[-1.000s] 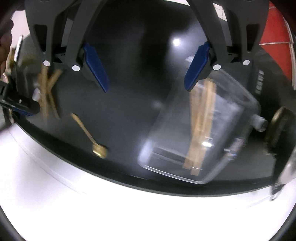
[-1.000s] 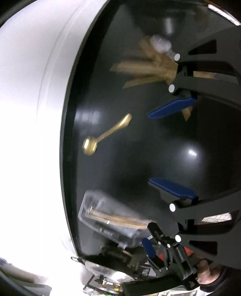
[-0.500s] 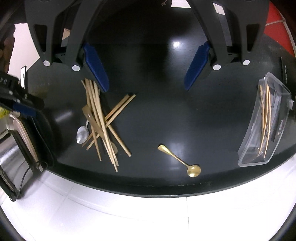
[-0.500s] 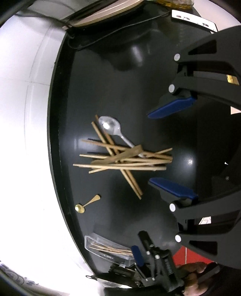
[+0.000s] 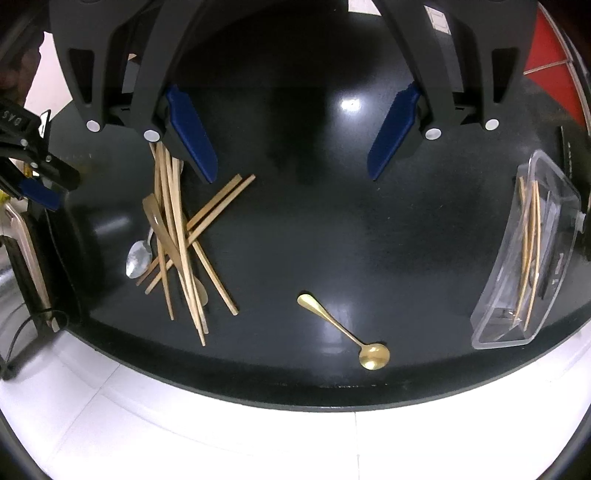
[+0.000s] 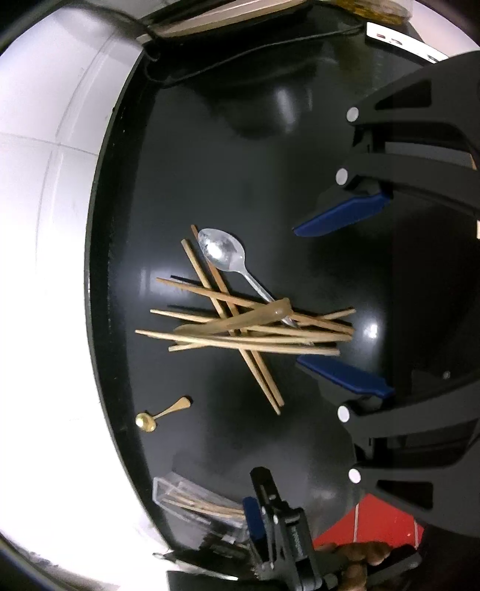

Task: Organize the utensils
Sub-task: 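Grasp the silver spoon with the right tool while the left tool grasps a chopstick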

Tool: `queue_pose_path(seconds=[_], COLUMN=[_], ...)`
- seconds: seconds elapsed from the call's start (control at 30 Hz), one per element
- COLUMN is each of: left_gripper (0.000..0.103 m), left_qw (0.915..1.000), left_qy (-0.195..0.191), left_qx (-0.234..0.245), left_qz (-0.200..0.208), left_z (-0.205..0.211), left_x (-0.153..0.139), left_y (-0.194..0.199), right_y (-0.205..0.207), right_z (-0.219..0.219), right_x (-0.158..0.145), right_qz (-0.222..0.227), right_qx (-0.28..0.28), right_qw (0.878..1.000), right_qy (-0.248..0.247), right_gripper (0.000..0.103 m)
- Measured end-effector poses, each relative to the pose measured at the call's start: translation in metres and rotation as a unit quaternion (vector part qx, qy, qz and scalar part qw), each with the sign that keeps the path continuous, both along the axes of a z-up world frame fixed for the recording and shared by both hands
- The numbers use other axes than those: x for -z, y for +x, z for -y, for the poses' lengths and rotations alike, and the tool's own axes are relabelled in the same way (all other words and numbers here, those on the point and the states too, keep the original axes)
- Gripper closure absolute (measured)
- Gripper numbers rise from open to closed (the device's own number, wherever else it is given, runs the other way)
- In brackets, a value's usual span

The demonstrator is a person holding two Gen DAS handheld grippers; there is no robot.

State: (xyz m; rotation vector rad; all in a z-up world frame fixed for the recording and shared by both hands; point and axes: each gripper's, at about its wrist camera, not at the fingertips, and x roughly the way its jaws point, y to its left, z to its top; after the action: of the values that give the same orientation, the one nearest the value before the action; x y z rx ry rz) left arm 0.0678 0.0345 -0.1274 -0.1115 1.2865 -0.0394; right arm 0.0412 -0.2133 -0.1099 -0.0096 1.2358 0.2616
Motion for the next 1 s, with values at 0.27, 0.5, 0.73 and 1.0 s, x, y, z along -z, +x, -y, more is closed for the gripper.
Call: queue_pose_path(seconds=[0.27,0.5,0.73,1.0], left_gripper=[0.022,0.022,0.059,0.09], left_qw=[0.9979,0.9935,0.99,0.9862], left_qy=[-0.009,0.012,-0.002,-0.073], left_qx=[0.063,0.111,0.137,0.14], left_qz=[-0.013,-0.024,-0.035,-0.051], left_z=[0.046,0.092,0.095,0.07], left_x=[0.029,0.06,0.08,0.091], left_y=[0.042,0.081,0.101,0.101], right_y=[0.03,0.035,0.049,0.074], right_z=[0.026,0.039,0.041,0.014], right_x=[0.048,0.06,0.083,0.101], right_qz=[-0.072,-0.086,-0.121,-0.142], right_qx=[0.067,0.089,0.118,0.14], right_qw=[0.995,0.992,0.985,0.98], right_qy=[0.007,0.007,0.019,0.011], right_gripper=[0.04,0.04,0.046,0.057])
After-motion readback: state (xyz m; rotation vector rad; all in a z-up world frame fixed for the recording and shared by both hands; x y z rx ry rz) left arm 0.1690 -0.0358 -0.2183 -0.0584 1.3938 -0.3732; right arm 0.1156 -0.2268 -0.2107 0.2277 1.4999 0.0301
